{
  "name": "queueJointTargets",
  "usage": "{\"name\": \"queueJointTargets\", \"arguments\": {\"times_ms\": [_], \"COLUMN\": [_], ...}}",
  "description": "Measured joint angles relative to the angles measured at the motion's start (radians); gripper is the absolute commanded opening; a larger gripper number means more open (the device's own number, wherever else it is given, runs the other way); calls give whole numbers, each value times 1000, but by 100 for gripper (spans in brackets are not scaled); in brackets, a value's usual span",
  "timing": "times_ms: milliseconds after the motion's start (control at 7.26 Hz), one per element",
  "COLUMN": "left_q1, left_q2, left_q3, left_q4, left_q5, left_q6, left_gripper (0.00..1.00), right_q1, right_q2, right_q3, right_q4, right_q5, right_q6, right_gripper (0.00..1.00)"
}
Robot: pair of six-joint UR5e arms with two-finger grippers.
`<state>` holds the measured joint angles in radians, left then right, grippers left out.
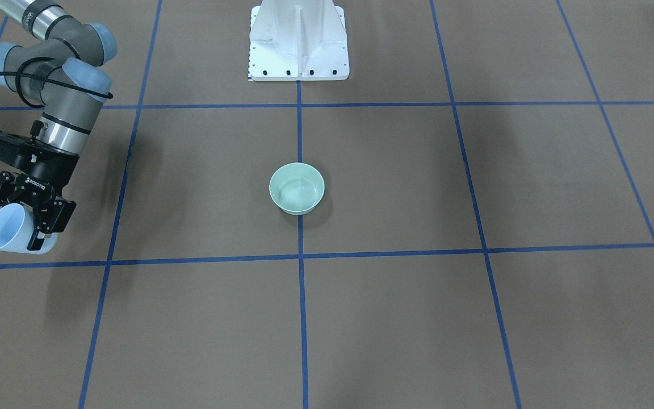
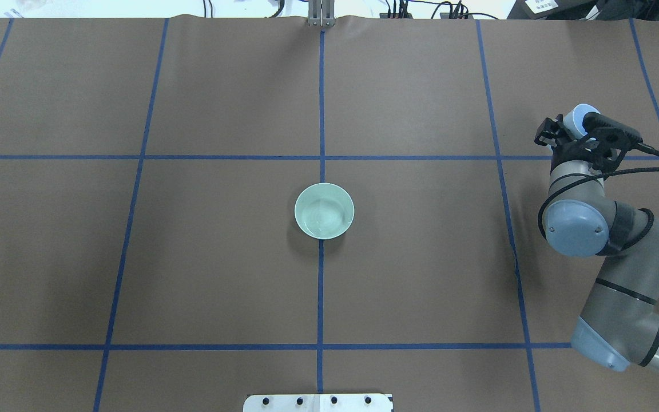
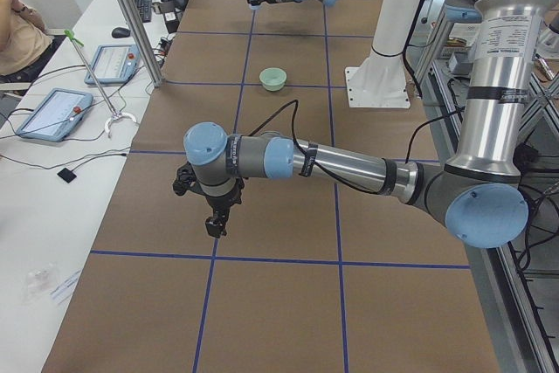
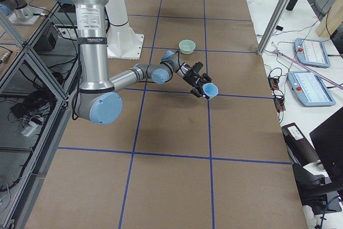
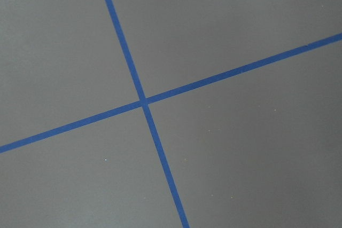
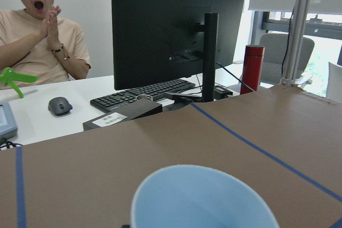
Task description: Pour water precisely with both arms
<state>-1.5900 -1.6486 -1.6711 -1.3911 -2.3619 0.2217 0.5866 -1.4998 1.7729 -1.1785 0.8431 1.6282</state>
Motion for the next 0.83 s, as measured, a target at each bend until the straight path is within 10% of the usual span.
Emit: {"name": "queueJointTargets", "arguments": {"times_ms": [826], "left_q1": [-45], "left_q2": [20], "left_q3": [20], "left_q4": [-12], "left_q5": [-3], "left_q6": [-37], "left_gripper": [100], "right_q1": [42], "right_q2": [27], "right_q3": [-5], "right_q4": [392], "right_q5": [244], "right_q6": [-658], "right_gripper": [0]}}
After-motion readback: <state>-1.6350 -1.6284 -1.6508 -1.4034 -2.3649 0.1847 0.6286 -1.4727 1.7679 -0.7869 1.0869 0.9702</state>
